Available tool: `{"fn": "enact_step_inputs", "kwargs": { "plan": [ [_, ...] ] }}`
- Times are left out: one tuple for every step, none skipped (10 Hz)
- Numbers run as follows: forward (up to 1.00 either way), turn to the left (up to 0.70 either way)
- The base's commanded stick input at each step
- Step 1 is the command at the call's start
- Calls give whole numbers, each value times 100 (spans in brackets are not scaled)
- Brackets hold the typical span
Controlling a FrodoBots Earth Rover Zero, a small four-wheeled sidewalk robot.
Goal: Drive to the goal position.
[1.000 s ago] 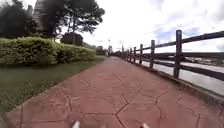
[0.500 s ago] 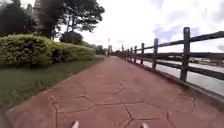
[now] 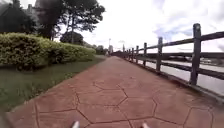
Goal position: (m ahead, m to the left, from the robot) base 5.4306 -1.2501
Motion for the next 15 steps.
{"fn": "enact_step_inputs", "kwargs": {
  "plan": [
    [70, 0],
    [70, 0],
    [70, 0],
    [70, 0],
    [70, 0],
    [70, 0],
    [70, 0],
    [70, 0],
    [70, 0],
    [70, 0],
    [70, 0],
    [70, 0],
    [70, 0],
    [70, 0],
    [70, 0]
  ]
}}
